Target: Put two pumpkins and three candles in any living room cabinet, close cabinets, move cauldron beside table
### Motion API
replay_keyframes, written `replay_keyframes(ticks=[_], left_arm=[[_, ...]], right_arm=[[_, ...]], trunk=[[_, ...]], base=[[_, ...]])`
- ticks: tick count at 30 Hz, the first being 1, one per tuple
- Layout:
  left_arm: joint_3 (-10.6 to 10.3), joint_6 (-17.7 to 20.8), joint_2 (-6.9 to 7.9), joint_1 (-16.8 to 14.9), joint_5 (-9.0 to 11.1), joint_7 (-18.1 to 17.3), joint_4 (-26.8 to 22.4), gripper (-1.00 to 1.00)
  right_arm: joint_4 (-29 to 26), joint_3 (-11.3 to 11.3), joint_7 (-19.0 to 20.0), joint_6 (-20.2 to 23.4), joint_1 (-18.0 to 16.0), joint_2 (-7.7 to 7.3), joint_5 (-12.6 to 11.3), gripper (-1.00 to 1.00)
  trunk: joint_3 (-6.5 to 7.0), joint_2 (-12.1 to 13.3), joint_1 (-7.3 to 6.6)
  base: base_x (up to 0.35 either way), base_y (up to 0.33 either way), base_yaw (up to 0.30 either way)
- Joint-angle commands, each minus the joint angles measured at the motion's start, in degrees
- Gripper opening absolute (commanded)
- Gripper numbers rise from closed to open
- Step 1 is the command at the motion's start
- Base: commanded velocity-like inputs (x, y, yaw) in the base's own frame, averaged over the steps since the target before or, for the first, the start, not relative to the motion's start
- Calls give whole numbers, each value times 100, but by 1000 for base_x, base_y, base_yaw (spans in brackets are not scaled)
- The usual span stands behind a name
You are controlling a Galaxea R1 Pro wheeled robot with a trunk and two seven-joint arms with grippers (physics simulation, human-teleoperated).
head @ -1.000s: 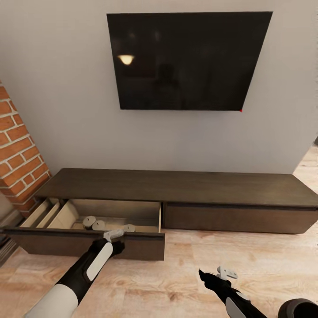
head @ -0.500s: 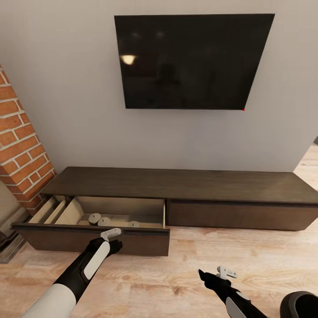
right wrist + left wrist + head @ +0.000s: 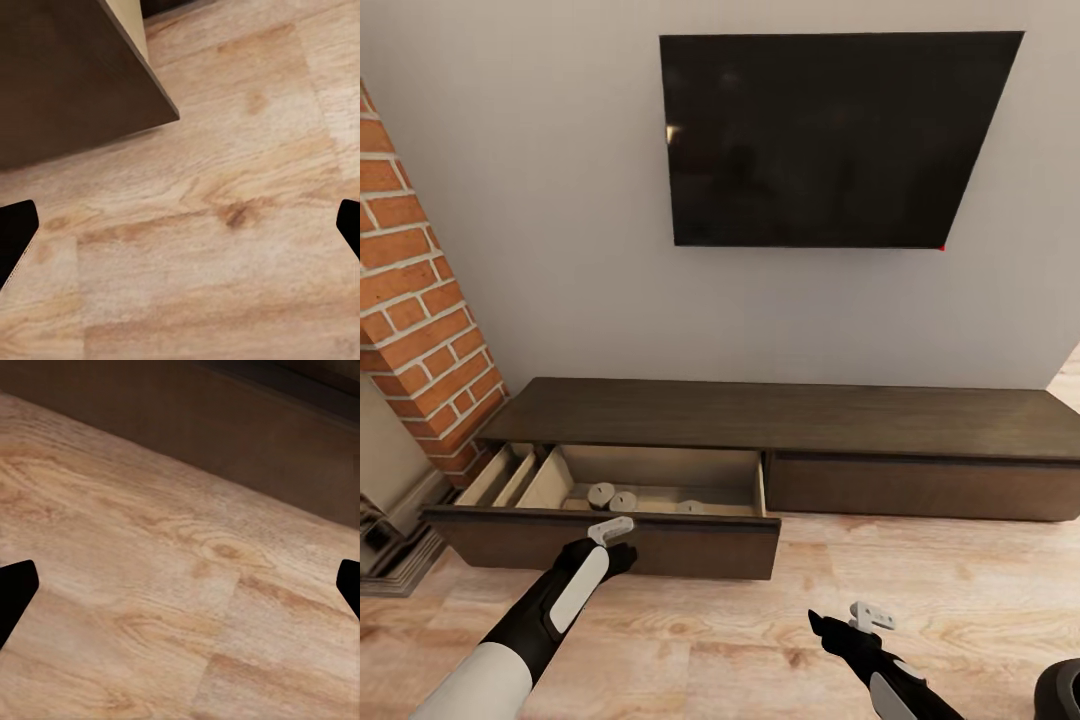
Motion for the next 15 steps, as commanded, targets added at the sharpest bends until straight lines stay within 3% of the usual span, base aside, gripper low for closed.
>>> replay_keyframes(ticks=[1, 7, 15], left_arm=[[-30, 0, 8, -4, 60, 56, -7, 100], [-29, 0, 0, -4, 64, 56, -9, 100], [-22, 0, 0, -4, 68, 53, -1, 100]], right_arm=[[1, 39, 3, -19, -4, -5, -63, 100], [1, 39, 4, -19, -7, 0, -68, 100], [1, 40, 4, -18, -4, 7, -69, 100]], trunk=[[-5, -2, -1], [-5, -2, -1], [-5, -2, -1]], base=[[0, 289, 0], [-21, 289, 0], [-122, 293, 0]])
